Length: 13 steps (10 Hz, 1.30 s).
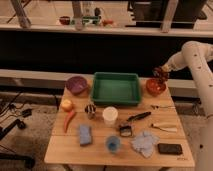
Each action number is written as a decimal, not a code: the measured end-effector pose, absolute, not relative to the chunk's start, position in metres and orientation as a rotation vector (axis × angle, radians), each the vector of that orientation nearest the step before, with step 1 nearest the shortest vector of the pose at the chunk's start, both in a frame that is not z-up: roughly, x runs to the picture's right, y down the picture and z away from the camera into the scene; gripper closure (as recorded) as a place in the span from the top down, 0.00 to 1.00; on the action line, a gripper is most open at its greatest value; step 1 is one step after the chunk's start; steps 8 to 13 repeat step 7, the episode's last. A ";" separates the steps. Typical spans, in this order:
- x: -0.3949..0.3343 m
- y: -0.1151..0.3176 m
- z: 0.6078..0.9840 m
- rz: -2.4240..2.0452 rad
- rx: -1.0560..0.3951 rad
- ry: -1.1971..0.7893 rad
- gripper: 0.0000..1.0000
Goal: Place grapes in red bowl
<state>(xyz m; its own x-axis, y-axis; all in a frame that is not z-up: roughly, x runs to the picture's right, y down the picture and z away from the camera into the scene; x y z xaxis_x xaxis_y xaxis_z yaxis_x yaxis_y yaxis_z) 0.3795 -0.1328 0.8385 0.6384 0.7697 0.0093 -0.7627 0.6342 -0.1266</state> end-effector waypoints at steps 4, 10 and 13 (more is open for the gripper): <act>0.381 -0.132 0.838 0.877 -0.115 -0.063 0.79; 0.381 -0.130 0.840 0.878 -0.117 -0.062 0.80; 0.381 -0.130 0.840 0.878 -0.117 -0.062 0.80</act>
